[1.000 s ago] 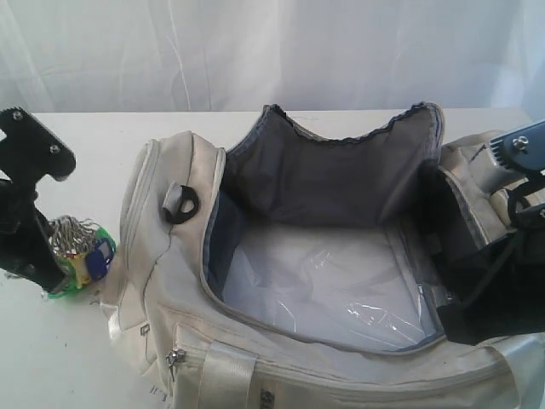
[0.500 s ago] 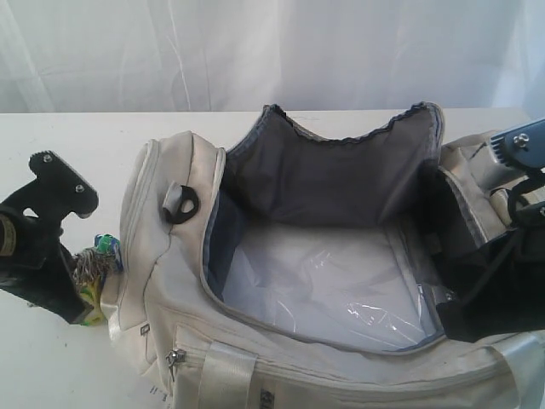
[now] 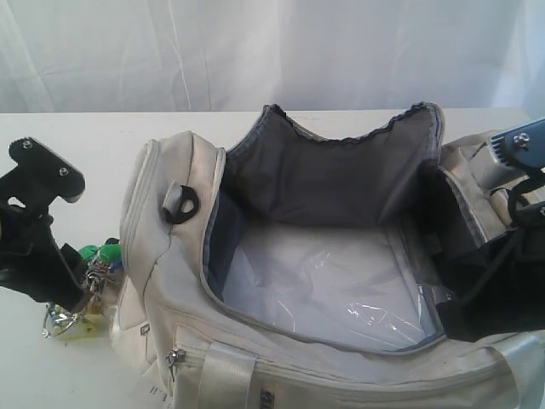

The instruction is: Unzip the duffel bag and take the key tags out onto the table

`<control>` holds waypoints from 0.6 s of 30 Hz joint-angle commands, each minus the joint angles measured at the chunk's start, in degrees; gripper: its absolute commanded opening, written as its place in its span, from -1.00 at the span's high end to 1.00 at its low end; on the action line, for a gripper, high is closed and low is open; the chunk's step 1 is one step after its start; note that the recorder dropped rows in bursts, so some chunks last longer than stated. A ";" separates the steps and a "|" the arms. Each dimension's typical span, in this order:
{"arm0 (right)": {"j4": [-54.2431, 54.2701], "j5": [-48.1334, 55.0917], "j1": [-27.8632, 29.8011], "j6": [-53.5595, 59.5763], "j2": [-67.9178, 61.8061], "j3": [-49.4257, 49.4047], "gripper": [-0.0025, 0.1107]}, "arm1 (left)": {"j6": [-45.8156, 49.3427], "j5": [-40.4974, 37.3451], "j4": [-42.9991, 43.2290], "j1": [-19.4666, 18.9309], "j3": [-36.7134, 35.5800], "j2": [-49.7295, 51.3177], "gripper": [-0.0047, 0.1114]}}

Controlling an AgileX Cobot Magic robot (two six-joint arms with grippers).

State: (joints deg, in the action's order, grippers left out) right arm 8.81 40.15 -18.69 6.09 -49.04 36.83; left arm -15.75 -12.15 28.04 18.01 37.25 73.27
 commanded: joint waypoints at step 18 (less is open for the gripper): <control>-0.30 -0.48 -0.11 -0.25 0.41 -0.21 0.96 | 12.08 -31.83 -26.76 -0.02 17.69 -23.79 0.35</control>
State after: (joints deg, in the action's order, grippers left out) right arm 8.81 40.15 -18.69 6.00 -49.04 36.83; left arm -7.51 -39.80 6.60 18.01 54.03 52.03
